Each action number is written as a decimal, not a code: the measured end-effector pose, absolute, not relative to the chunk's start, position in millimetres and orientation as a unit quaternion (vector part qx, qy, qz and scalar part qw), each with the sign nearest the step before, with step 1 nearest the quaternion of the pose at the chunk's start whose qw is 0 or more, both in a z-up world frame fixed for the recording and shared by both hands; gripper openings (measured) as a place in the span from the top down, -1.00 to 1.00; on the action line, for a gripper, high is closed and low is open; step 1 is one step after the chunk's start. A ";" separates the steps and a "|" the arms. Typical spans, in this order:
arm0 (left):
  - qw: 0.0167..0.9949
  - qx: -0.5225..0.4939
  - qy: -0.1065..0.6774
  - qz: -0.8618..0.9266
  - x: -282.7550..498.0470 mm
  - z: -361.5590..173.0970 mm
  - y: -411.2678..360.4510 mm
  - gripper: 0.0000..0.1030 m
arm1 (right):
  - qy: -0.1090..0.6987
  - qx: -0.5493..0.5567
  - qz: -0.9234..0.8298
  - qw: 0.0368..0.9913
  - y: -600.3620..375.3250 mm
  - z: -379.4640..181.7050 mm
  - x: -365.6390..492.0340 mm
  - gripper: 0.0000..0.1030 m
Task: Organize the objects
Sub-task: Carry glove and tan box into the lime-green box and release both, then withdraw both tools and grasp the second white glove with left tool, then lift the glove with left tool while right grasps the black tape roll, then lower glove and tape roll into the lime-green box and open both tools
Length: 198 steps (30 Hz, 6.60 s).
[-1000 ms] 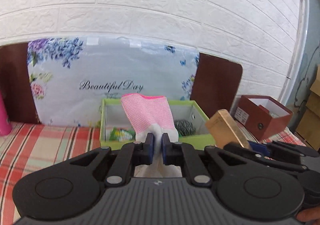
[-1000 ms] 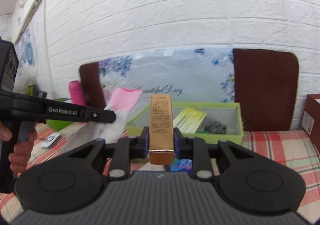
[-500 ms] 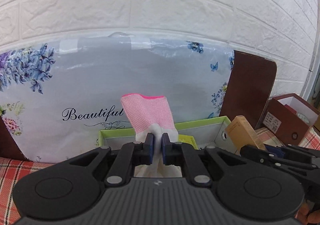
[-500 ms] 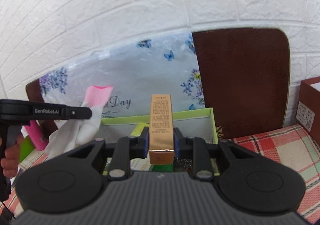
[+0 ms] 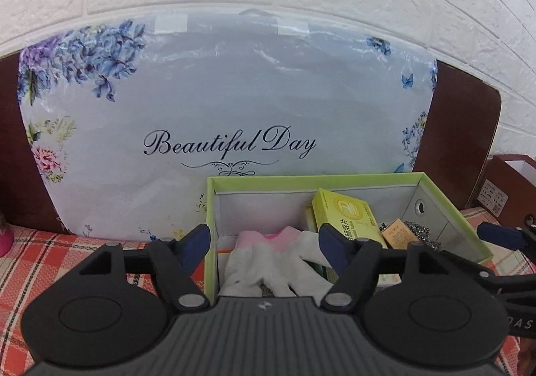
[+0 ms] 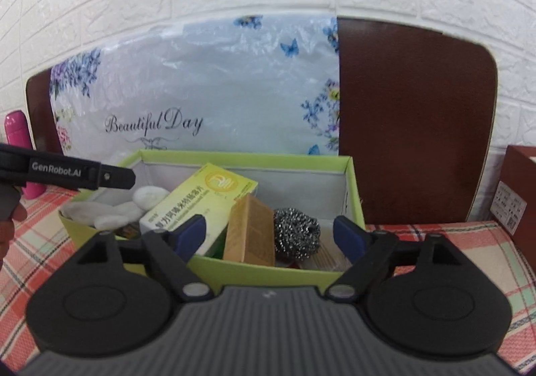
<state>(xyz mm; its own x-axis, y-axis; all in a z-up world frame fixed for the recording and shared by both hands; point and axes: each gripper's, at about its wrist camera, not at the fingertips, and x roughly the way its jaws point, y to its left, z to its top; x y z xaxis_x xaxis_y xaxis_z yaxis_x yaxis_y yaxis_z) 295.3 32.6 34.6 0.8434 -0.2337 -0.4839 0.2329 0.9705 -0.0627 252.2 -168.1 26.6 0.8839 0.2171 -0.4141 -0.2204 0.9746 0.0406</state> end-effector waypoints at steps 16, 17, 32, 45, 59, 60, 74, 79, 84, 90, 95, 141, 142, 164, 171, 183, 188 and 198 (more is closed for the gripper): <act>0.956 -0.010 0.274 -0.107 140.1 57.2 15.1 -0.59 | 0.201 -0.023 0.152 0.968 -189.0 88.2 115.3 -1.00; 0.955 -0.007 0.276 -0.108 131.4 53.6 12.8 -0.59 | 0.205 -0.025 0.156 0.966 -190.3 88.4 107.8 -1.00; 0.949 -0.008 0.304 -0.083 68.4 13.7 11.6 -0.59 | 0.254 -0.009 0.166 0.953 -203.2 41.8 45.7 -1.00; 0.942 -0.045 0.323 -0.085 90.6 -23.1 17.0 -0.59 | 0.302 0.032 0.134 0.943 -210.7 -5.3 72.9 -1.00; 0.904 -0.117 0.371 -0.175 149.5 -39.2 10.0 0.82 | 0.308 0.028 0.133 0.942 -213.7 -8.7 74.4 -1.00; 0.905 -0.123 0.366 -0.178 143.7 -33.8 15.9 0.86 | 0.307 0.028 0.137 0.941 -212.2 -8.9 74.5 -1.00; 0.912 -0.059 0.386 -0.125 45.2 -44.2 98.4 0.82 | 0.310 -0.019 0.224 0.924 -142.5 -19.1 90.6 -0.61; 0.921 -0.076 0.362 -0.122 42.9 -36.4 108.0 -0.07 | 0.308 -0.029 0.233 0.922 -111.5 -22.2 106.6 -0.39; 0.940 -0.065 0.314 -0.114 57.1 -26.2 101.3 -0.48 | 0.322 -0.017 0.209 0.923 -113.3 -27.6 117.1 0.65; 0.917 -0.028 0.374 -0.133 109.9 -47.0 72.8 -0.57 | 0.332 -0.012 0.226 0.916 -142.0 -20.6 89.5 0.65; 0.899 -0.017 0.392 -0.193 104.4 -53.2 42.2 -0.16 | 0.336 -0.001 0.218 0.916 -160.0 -19.6 77.1 0.65; 0.920 -0.038 0.325 -0.217 92.9 -4.3 39.7 0.89 | 0.280 0.001 0.221 0.934 -158.6 7.3 77.6 0.65; 0.922 -0.042 0.315 -0.220 96.0 4.0 39.4 0.89 | 0.272 0.004 0.221 0.937 -160.8 13.5 79.3 0.65; 0.950 -0.052 0.262 -0.165 299.3 75.5 14.5 0.89 | 0.178 0.004 0.129 0.975 -185.4 71.8 238.8 0.65; 0.950 -0.035 0.286 -0.120 320.5 32.6 22.0 -0.19 | 0.225 -0.025 0.128 0.966 -176.4 28.7 277.4 -0.31; 0.956 -0.060 0.267 -0.108 249.1 48.5 26.6 -0.41 | 0.170 0.001 0.113 0.979 -184.0 46.4 213.1 -0.85; 0.953 -0.073 0.273 -0.111 212.9 69.8 26.7 -0.47 | 0.138 0.007 0.123 0.983 -186.9 75.4 170.7 -1.00; 0.953 -0.061 0.275 -0.108 130.6 59.7 21.6 -0.54 | 0.158 0.007 0.159 0.975 -195.5 92.5 80.0 -1.00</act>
